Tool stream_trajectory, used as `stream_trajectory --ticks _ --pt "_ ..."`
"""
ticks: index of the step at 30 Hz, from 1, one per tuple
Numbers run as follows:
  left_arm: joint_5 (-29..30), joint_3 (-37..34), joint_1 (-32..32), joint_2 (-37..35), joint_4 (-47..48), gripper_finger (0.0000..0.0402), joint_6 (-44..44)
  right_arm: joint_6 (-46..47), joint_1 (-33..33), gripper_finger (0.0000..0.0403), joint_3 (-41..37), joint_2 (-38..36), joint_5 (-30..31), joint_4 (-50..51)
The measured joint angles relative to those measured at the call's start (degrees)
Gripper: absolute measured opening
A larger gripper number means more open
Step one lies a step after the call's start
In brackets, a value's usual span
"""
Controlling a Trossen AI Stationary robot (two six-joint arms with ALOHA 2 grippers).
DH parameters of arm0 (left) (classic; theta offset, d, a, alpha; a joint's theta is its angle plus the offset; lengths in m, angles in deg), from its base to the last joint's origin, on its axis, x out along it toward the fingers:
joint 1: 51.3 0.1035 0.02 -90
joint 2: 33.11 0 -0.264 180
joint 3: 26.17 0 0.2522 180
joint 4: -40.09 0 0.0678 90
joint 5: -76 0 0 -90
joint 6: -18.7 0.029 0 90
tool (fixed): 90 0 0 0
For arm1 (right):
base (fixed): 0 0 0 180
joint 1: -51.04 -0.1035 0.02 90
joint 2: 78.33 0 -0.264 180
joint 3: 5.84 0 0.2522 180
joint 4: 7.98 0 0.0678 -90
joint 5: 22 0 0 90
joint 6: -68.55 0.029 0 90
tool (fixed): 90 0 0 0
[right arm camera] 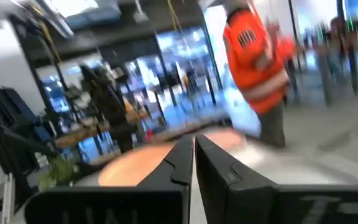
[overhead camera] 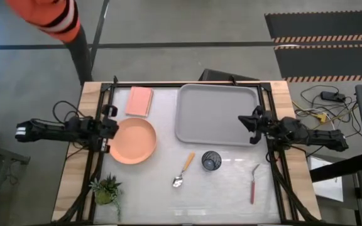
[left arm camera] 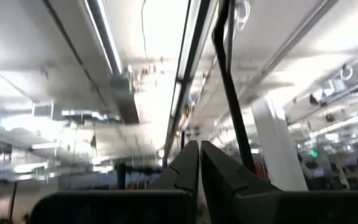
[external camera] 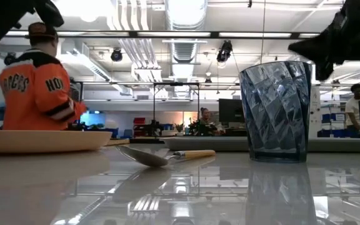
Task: Pick and place plate/cup/fork/spoon on tray
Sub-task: Put the black cup on the top left of the gray serving tray
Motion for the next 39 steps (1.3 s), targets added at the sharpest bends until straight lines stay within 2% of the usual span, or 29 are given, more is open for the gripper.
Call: stream_trajectory --ticks 4,10,15,20,28,34,39 --pt "-0.01 4.20 0.00 3.03 -1.04 0.0000 -5.59 -7.68 0.00 0.0009 3.39 0.05 -4.20 -1.77" --pt "0.03 14.02 0.02 11.31 -1.33 0.0000 -7.03 -12.38 -0.02 0.0009 7.75 0.05 -13.25 -1.79" --pt "0.17 21.18 0.02 20.74 -0.78 0.0000 -7.82 -15.63 -0.01 0.0009 8.40 0.03 -13.41 -1.90" --pt "2.51 25.06 0.02 29.71 0.05 0.0000 -15.43 -18.13 0.00 0.0009 8.40 0.03 -13.37 -3.10" --pt "5.40 33.40 -0.02 45.81 12.80 0.0000 -26.39 -16.18 0.00 0.0009 9.36 0.03 -13.38 -3.29" --pt "6.68 42.95 -0.23 54.60 28.07 0.0000 -27.92 -17.06 0.00 0.0009 9.36 0.03 -13.39 -3.24" --pt "9.18 50.78 -1.69 59.22 41.40 0.0000 -27.89 -17.76 0.00 0.0009 9.36 0.01 -13.37 -3.24"
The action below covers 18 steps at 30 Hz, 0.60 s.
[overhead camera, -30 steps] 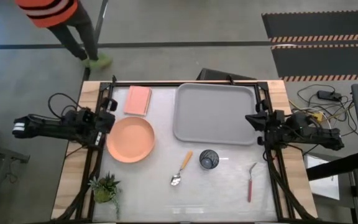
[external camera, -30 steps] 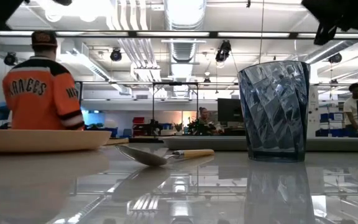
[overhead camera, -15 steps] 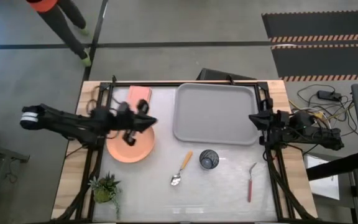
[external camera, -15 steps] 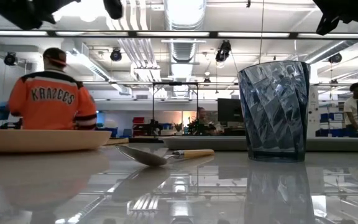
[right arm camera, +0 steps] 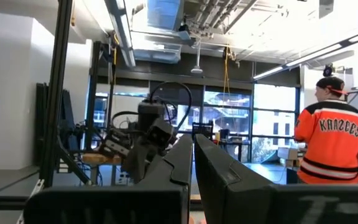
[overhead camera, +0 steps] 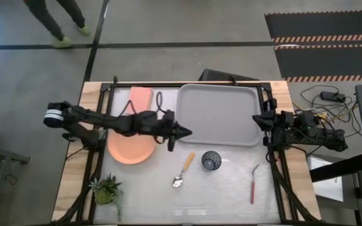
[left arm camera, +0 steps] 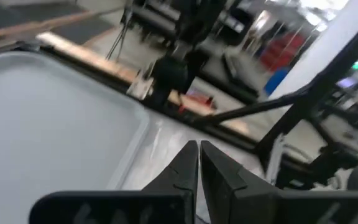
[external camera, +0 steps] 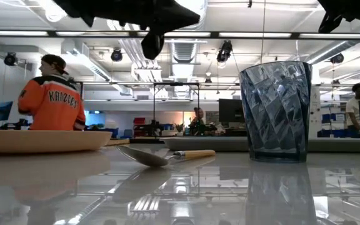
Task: Pick and place plate/cup/fork/spoon on tray
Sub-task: Put the black cup on the top left of the gray serving tray
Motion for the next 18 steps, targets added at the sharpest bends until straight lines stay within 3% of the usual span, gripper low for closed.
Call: stream_trajectory --ticks 6,9,18 --pt "8.11 8.18 -3.44 2.26 17.92 0.0000 -0.35 0.00 0.00 0.0009 0.00 0.00 0.00 0.02" --pt "8.58 11.89 -5.23 3.05 23.13 0.0000 -1.53 0.00 0.00 0.0009 0.00 0.00 0.00 0.03" --pt "8.40 16.23 -9.93 5.70 24.58 0.0000 3.21 0.00 0.00 0.0009 0.00 0.00 0.48 0.02"
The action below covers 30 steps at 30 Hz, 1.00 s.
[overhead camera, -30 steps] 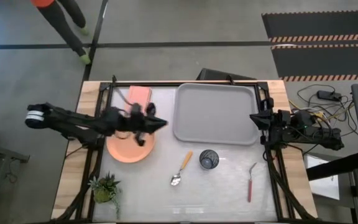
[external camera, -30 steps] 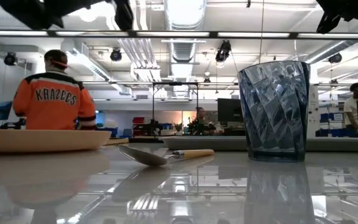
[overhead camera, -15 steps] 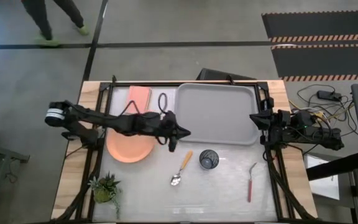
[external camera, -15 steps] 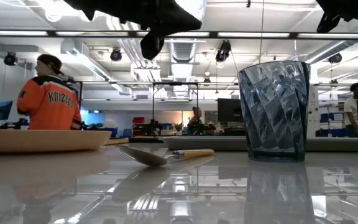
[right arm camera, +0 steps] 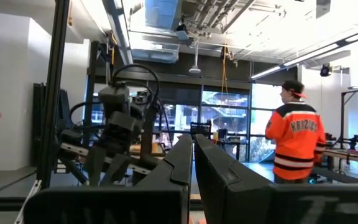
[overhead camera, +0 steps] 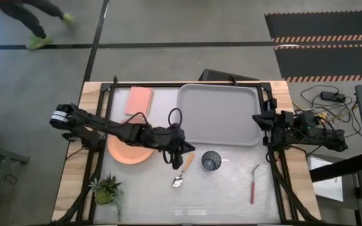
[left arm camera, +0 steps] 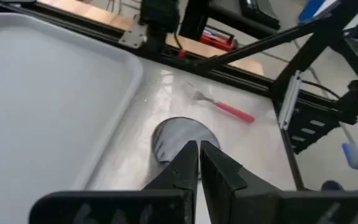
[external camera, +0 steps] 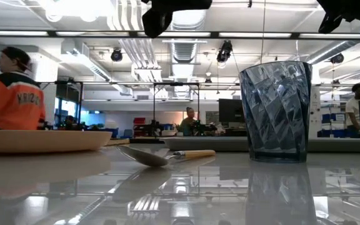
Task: Pick and place plate/cup/fork/spoon on tray
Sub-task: Put the black cup on the top left of the gray serving tray
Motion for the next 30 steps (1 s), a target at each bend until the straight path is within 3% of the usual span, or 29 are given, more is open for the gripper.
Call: stream_trajectory --ticks 8,16,19,30 --pt "0.11 -0.87 0.09 2.90 -7.74 0.0000 0.68 -0.39 0.00 0.0009 0.00 0.00 0.00 0.01" --pt "0.25 -0.43 0.03 6.99 -15.50 0.0007 8.40 0.13 0.00 0.0009 0.00 0.02 0.00 0.24" --pt "0.23 -0.11 0.01 8.46 -14.88 0.0034 9.19 0.19 0.00 0.0009 0.00 0.09 0.00 0.32" --pt "0.21 -0.13 -0.06 12.64 -16.23 0.0198 9.23 0.12 0.00 0.0009 0.00 0.31 0.00 0.47"
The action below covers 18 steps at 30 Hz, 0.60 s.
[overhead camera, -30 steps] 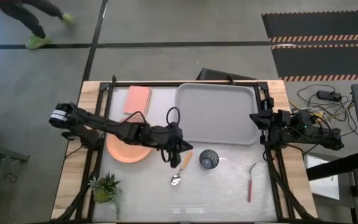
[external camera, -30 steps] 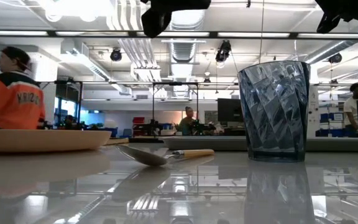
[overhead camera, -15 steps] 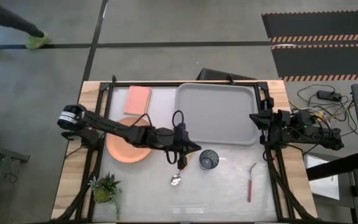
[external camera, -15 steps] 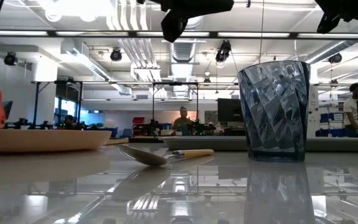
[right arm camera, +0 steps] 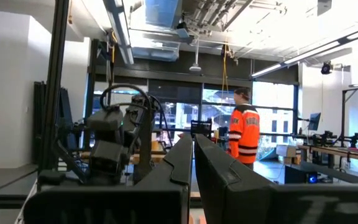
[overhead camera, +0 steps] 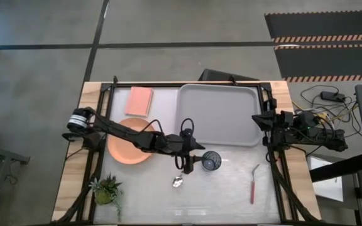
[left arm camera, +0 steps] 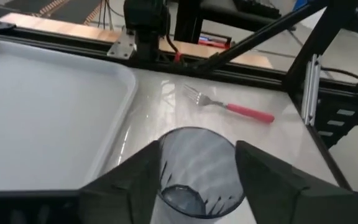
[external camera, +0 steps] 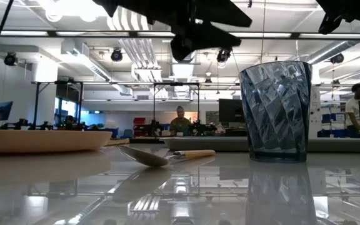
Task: Pick and place plate/cup/fork/spoon on tray
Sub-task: Put the black cup on the top left of the gray serving tray
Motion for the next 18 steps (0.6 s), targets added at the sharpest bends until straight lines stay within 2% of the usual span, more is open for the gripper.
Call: stream_trajectory --ticks 4,8,18 --pt "0.78 0.58 0.13 1.30 -0.48 0.0216 1.47 0.08 0.00 0.0009 0.00 0.10 0.01 -0.01" --pt "2.67 0.59 0.72 1.75 -1.29 0.0217 2.71 0.16 0.00 0.0009 0.00 0.10 0.02 -0.02" --pt "2.84 1.34 1.60 5.44 -6.32 0.0217 2.50 0.16 0.01 0.0009 0.00 0.10 0.02 0.00"
